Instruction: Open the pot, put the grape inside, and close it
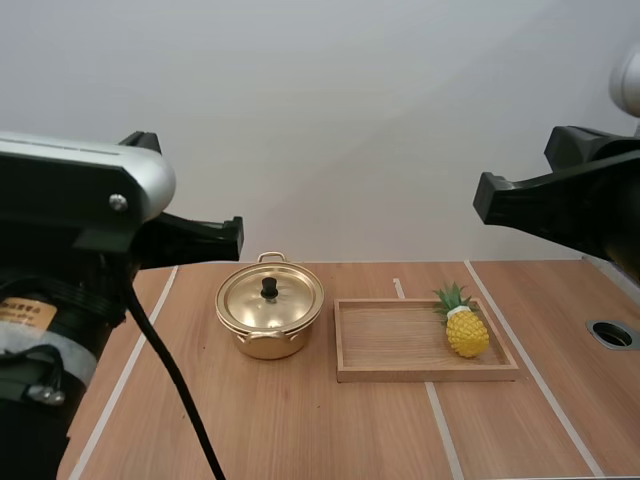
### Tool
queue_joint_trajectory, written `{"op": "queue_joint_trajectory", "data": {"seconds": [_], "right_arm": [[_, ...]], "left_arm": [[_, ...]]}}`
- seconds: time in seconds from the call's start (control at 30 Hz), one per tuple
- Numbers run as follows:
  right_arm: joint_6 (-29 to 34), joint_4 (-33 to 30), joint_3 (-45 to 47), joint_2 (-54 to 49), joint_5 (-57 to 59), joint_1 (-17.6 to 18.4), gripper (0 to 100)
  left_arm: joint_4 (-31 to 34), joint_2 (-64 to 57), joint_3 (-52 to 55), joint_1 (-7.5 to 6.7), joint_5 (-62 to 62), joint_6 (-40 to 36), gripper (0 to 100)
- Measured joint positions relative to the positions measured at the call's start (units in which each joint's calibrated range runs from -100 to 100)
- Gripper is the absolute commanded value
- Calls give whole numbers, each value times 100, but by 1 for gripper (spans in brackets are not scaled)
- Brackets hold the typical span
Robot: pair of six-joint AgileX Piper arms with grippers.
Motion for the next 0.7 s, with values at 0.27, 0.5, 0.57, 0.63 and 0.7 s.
{"op": "queue_joint_trajectory", "data": {"seconds": [0.27, 0.5, 0.57, 0.63, 0.7], "right_arm": [[0, 40, 539, 0, -98, 0, 0], [0, 40, 1431, 12, -1503, -10, 0], [0, 40, 1733, 12, -1665, -10, 0], [0, 40, 2013, 12, -1755, -10, 0], [0, -21, 2369, 12, -1774, -10, 0]], "left_arm": [[229, -95, 226, 0, 662, -128, 0], [255, -95, 635, 0, -502, -137, 0], [267, -95, 854, 0, -906, -137, 0], [307, -95, 1085, 0, -1016, -137, 0], [400, -95, 1457, 0, -1023, -81, 0]]}}
